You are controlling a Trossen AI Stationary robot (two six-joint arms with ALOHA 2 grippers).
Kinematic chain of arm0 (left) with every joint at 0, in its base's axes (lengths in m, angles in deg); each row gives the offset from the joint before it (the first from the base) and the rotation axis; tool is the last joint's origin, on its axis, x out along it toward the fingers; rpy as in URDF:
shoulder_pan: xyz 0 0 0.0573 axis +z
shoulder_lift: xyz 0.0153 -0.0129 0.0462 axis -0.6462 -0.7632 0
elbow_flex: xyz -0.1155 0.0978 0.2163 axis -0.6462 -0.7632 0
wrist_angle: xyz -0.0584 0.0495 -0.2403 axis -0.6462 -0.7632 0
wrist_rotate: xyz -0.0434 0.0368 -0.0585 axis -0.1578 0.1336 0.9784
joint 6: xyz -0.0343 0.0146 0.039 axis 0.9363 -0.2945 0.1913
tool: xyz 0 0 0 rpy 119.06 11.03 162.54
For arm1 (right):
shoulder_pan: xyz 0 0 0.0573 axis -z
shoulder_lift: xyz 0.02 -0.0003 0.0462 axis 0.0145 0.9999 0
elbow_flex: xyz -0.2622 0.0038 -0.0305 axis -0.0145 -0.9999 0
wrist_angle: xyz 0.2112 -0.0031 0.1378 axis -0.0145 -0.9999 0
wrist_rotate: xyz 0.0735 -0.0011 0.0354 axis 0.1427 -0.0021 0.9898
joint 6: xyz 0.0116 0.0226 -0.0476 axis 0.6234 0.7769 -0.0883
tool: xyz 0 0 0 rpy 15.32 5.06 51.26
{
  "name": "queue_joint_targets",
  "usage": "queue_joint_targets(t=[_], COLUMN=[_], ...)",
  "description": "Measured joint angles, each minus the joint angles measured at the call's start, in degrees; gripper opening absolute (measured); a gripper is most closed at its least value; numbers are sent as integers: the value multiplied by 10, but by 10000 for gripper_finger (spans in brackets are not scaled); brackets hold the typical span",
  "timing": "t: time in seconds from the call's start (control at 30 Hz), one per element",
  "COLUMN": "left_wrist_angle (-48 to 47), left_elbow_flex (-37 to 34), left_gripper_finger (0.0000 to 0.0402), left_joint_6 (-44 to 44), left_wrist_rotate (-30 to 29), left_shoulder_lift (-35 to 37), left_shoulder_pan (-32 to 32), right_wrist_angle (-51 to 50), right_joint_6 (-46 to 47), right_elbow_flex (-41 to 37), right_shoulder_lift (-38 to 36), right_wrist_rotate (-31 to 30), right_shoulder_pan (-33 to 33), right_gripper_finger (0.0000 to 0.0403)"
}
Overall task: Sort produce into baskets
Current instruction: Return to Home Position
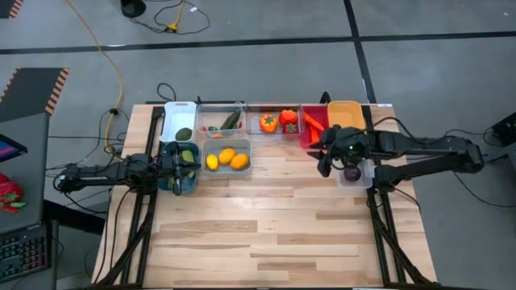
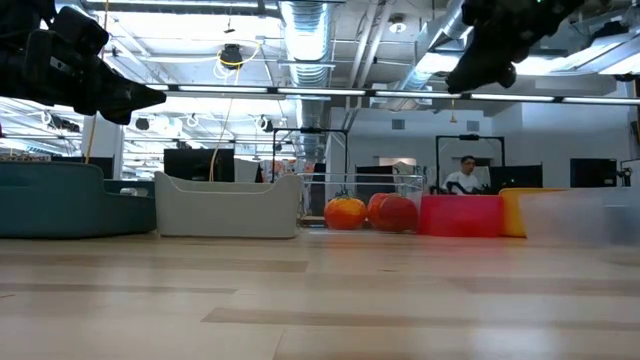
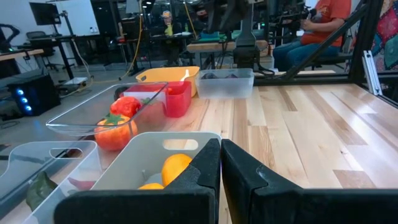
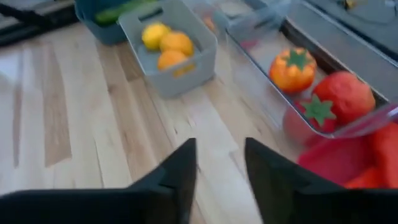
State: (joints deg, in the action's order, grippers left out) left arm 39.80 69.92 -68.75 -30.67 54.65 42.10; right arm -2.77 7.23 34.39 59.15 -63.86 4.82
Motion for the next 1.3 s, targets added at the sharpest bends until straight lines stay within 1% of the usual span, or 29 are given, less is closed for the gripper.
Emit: queue_joint_targets(t=[0.1, 0.2, 0.23, 0.27, 0.47, 0.63, 0.77, 0.93, 1.03, 1.13, 1.3], left_wrist_angle=[0, 0, 0, 0, 0, 0, 0, 0, 0, 0, 0], left_elbow_flex=[0, 0, 0, 0, 0, 0, 0, 0, 0, 0, 0], left_gripper_finger=[2, 2, 2, 2, 2, 2, 2, 2, 2, 2, 2], left_joint_6=[0, 0, 0, 0, 0, 0, 0, 0, 0, 0, 0], left_wrist_rotate=[0, 0, 0, 0, 0, 0, 0, 0, 1, 1, 1], left_shoulder_lift=[0, 0, 0, 0, 0, 0, 0, 0, 0, 0, 0], left_shoulder_pan=[0, 0, 0, 0, 0, 0, 0, 0, 0, 0, 0], right_wrist_angle=[54, 77, 83, 94, 152, 193, 225, 254, 270, 280, 295], right_joint_6=[-11, -37, -45, -55, -63, -76, -81, -90, -83, -55, -45], right_elbow_flex=[-26, -44, -47, -53, -95, -139, -176, -224, -259, -293, -341], right_shoulder_lift=[-12, -19, -20, -20, -20, -24, -43, -98, -141, -187, -258], right_wrist_rotate=[1, 29, 38, 45, 61, 63, 64, 106, 106, 106, 106], right_shoulder_pan=[0, 0, 0, 0, 5, 10, 16, 25, 32, 37, 39], right_gripper_finger=[94, 32, 21, 17, 40, 16, 18, 28, 23, 20, 27])
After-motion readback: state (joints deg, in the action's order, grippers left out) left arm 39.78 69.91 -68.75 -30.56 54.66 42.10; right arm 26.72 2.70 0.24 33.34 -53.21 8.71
